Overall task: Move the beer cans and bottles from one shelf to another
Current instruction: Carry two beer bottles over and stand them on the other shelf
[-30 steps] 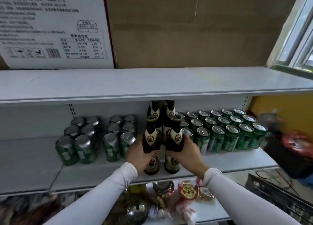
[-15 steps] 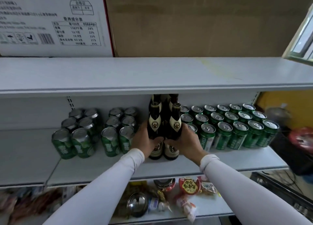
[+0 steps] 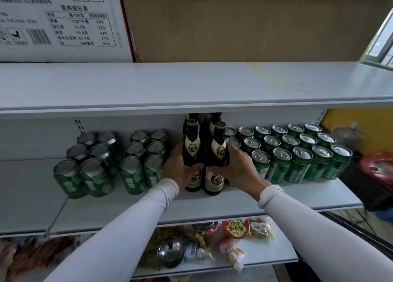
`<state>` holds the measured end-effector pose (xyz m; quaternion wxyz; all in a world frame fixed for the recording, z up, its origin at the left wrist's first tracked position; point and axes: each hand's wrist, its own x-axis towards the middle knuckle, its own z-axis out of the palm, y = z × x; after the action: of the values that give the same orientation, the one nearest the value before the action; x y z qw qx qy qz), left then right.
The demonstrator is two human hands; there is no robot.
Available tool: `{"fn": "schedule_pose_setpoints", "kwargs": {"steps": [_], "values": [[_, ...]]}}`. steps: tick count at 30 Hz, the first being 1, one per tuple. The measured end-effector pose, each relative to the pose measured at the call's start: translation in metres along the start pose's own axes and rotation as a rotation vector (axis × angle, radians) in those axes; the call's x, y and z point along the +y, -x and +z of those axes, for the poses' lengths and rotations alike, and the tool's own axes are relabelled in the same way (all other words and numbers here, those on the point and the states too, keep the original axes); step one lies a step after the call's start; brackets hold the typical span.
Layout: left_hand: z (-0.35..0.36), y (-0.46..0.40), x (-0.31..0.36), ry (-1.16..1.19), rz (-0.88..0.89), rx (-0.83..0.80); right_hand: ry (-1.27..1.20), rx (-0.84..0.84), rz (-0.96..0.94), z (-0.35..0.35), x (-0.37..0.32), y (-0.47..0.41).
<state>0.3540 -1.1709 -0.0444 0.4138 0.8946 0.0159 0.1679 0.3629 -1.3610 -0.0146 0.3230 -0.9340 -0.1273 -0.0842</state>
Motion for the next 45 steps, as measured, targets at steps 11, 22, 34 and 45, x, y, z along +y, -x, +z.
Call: {"fn": "schedule_pose_setpoints", "kwargs": {"steps": [11, 22, 34, 45], "values": [[0.007, 0.002, 0.005, -0.027, -0.012, 0.039, -0.026, 0.060, -0.022, 0.007, 0.011, -0.013], [0.002, 0.006, 0.022, -0.014, -0.093, -0.010, -0.039, -0.013, -0.017, 0.002, 0.012, -0.013], [-0.049, 0.082, 0.040, -0.282, -0.179, -0.257, 0.179, -0.171, -0.070, -0.049, 0.022, 0.023], [-0.255, 0.178, -0.017, -0.443, -0.165, -0.192, 0.245, -0.329, -0.373, 0.019, -0.190, 0.073]]}}
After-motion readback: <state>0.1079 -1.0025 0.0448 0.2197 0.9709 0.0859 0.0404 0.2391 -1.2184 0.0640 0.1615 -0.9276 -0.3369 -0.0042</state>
